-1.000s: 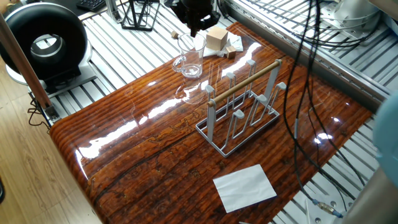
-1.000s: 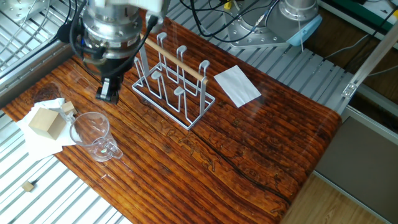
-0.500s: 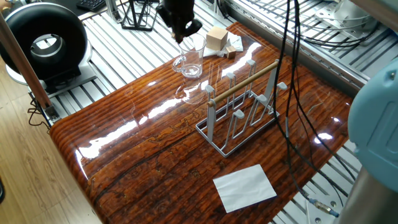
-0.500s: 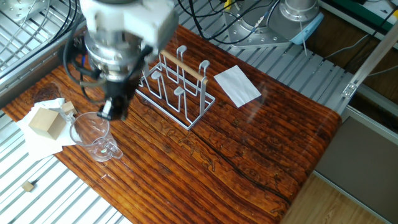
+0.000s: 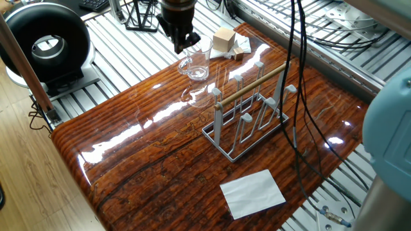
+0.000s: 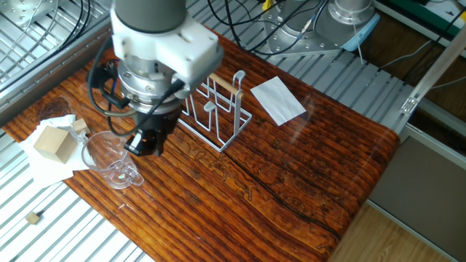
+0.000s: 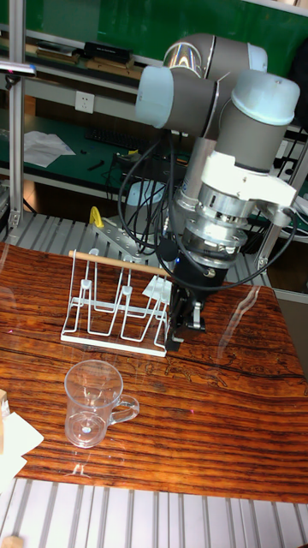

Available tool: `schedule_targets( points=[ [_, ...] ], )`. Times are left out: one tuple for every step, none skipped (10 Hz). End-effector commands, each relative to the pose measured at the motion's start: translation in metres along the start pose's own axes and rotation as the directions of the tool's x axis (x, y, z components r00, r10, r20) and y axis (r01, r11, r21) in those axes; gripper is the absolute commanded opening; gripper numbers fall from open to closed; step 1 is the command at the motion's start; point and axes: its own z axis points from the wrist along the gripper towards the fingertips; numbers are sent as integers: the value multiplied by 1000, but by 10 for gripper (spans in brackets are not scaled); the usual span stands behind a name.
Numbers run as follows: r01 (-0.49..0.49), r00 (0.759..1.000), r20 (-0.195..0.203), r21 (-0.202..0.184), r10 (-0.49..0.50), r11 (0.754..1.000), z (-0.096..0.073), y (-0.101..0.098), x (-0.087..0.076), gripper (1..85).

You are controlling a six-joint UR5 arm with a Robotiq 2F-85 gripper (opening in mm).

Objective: Put the cup on the cup rack

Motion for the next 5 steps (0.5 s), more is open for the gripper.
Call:
schedule_targets(
  points=[
    [-25, 1000, 9, 17, 25, 1000, 2, -2, -3, 10],
    [-16, 1000, -21, 39, 17, 999, 1, -7, 9, 10],
    [-11, 999, -38, 55, 13, 998, -3, -13, 20, 10],
    [-19, 999, -46, 73, 23, 997, -6, -19, 27, 10],
    [-40, 999, -27, 74, 42, 996, -8, -22, 23, 10]
  ],
)
